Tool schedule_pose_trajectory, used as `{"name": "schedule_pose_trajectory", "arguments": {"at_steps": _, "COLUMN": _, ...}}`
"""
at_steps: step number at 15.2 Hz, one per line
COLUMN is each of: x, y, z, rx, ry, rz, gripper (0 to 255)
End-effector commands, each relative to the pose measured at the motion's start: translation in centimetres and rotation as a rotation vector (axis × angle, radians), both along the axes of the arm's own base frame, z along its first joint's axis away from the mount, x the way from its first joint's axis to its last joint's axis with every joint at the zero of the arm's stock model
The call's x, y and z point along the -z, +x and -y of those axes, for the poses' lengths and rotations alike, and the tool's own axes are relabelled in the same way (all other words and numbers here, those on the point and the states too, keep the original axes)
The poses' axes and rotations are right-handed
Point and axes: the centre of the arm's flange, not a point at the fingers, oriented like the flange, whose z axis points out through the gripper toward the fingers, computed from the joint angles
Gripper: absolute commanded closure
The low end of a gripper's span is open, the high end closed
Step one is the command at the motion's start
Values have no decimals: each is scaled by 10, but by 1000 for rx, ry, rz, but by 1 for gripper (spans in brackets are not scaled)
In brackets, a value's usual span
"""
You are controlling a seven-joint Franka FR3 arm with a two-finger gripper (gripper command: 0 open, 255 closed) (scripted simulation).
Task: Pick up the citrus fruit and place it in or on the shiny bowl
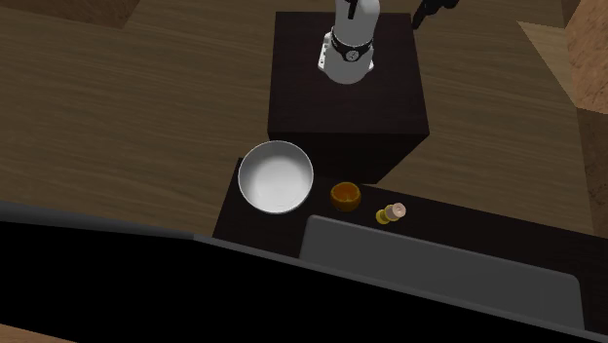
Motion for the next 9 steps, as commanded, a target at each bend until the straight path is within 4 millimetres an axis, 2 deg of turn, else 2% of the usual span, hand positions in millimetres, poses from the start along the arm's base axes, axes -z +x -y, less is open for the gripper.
{"name": "schedule_pose_trajectory", "arguments": {"at_steps": 1, "x": 0, "y": 0, "z": 0, "rx": 0, "ry": 0, "rz": 0, "gripper": 0}}
{"name": "schedule_pose_trajectory", "arguments": {"at_steps": 9, "x": 93, "y": 33, "z": 9, "rx": -49, "ry": 19, "rz": 89, "gripper": 0}}
